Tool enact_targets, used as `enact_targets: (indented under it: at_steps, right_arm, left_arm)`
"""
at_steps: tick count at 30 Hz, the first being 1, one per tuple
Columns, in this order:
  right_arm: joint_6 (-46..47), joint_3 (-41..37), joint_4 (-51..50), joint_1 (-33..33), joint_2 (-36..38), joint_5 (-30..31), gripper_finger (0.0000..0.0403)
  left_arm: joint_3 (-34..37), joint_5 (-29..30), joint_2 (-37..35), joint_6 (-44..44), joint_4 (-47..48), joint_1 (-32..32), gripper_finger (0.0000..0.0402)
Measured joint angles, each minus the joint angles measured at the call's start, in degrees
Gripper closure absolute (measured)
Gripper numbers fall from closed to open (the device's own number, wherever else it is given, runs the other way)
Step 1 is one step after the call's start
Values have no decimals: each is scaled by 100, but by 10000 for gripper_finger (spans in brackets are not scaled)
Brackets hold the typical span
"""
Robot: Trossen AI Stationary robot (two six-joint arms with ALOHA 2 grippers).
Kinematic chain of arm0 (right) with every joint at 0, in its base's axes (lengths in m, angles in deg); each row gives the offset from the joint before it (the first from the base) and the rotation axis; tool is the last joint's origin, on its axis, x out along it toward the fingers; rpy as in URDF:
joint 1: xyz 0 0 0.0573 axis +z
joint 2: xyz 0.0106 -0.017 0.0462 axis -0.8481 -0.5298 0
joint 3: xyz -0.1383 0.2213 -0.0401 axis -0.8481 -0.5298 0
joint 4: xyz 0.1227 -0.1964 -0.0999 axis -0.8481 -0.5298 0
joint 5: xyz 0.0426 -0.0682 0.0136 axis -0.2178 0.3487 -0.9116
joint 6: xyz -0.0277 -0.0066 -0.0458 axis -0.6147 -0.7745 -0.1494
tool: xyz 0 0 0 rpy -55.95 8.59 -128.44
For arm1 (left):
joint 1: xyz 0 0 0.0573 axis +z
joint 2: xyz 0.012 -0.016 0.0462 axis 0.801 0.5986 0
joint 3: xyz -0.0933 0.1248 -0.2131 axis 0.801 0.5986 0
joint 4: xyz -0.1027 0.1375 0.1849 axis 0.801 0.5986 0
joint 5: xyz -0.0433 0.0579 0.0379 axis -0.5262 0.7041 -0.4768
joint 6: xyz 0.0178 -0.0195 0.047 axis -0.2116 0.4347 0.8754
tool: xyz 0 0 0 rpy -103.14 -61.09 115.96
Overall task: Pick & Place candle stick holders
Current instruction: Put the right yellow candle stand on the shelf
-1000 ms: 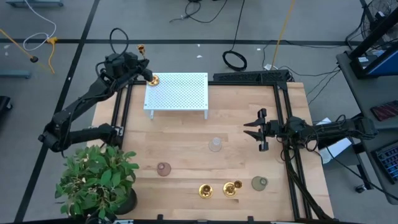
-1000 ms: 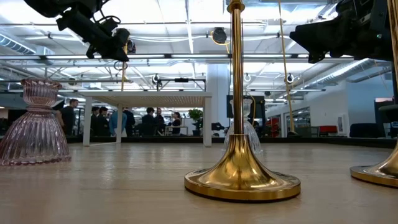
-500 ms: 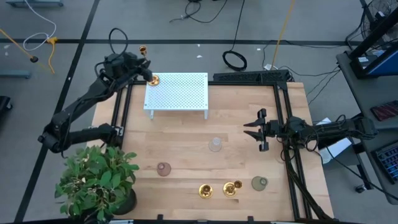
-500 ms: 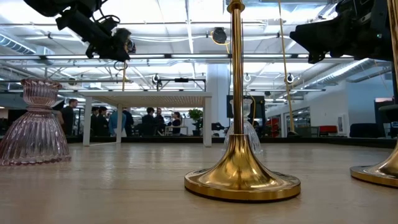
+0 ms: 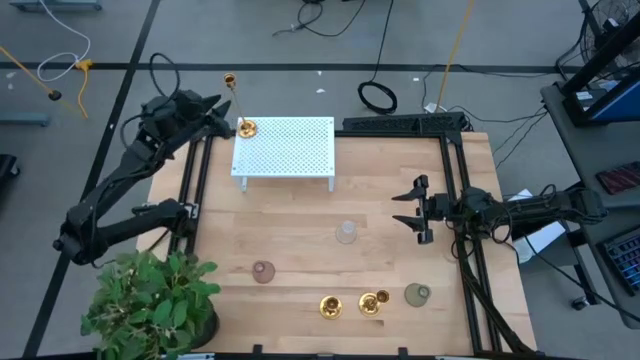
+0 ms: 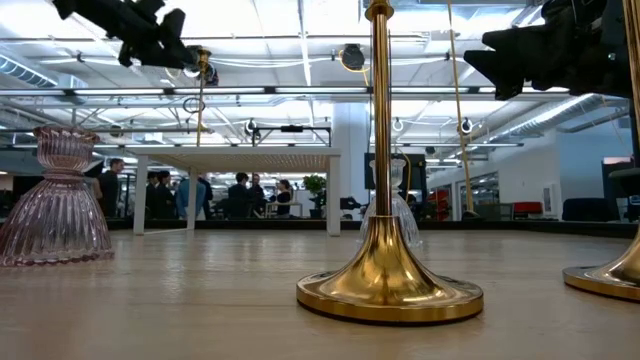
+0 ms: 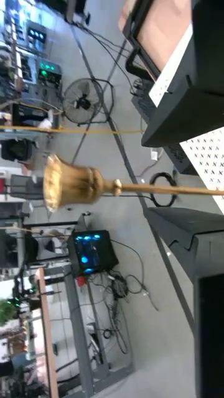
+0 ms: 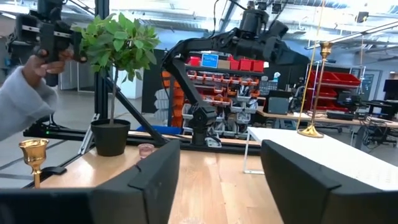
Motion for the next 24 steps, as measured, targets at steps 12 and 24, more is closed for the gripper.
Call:
enact_targets:
  at_steps: [12,24]
  right_arm:
    - [0,0,111,0,2,4,170]
    - [156,62,521,-2,-124,-825,172]
  left_arm:
    - [0,-1756,-921,74,157,-719,227]
    - [2,-3200,-972,623,539,-1850,227]
